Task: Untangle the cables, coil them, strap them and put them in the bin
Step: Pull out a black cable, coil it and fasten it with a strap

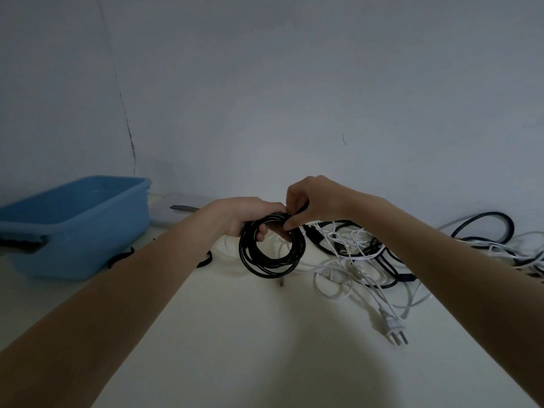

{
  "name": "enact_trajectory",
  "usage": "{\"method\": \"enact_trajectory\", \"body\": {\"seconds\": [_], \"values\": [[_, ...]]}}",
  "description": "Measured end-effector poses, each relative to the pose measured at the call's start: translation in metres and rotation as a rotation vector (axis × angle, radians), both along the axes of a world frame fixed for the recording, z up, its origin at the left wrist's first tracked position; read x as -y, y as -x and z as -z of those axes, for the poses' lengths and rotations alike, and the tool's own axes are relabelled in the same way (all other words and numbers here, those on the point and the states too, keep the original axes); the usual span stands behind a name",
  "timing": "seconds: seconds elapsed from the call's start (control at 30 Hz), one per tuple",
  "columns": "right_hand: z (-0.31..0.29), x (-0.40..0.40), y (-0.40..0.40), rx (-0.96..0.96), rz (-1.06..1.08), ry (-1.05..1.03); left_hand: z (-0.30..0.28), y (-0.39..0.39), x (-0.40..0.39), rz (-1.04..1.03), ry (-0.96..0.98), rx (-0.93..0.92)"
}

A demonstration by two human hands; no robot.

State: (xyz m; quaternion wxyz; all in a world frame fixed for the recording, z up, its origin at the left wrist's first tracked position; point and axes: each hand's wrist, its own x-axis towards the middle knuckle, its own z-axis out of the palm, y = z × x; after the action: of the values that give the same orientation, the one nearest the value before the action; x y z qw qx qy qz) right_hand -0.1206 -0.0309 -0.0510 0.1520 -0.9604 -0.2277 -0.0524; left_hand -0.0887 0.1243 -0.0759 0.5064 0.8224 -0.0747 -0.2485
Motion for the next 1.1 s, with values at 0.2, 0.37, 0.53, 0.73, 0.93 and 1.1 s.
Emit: {"method": "enact_trajectory", "body": {"seconds": [0.2,0.37,0.53,0.73,0.93,1.1], "values": [[0.001,0.0,0.0,0.021,-0.01,-0.013,0.002,-0.004,0.0,-0.02,-0.002,0.123],[0.002,-0.002,0.0,0.021,-0.018,-0.009,0.002,-0.003,0.001,-0.02,-0.023,0.195],[0.002,-0.003,0.0,0.045,-0.018,0.003,0.0,0.0,0.001,-0.064,-0.007,0.21],[-0.002,0.002,0.004,-0.06,-0.018,-0.052,-0.001,0.004,-0.002,-0.027,0.012,0.211],[-0.003,0.019,0.001,-0.132,0.013,-0.166,-0.001,0.006,-0.005,-0.039,0.022,0.229],[0.0,0.026,0.004,-0.22,0.014,-0.367,-0.003,0.011,-0.001,-0.02,0.081,0.201]]}}
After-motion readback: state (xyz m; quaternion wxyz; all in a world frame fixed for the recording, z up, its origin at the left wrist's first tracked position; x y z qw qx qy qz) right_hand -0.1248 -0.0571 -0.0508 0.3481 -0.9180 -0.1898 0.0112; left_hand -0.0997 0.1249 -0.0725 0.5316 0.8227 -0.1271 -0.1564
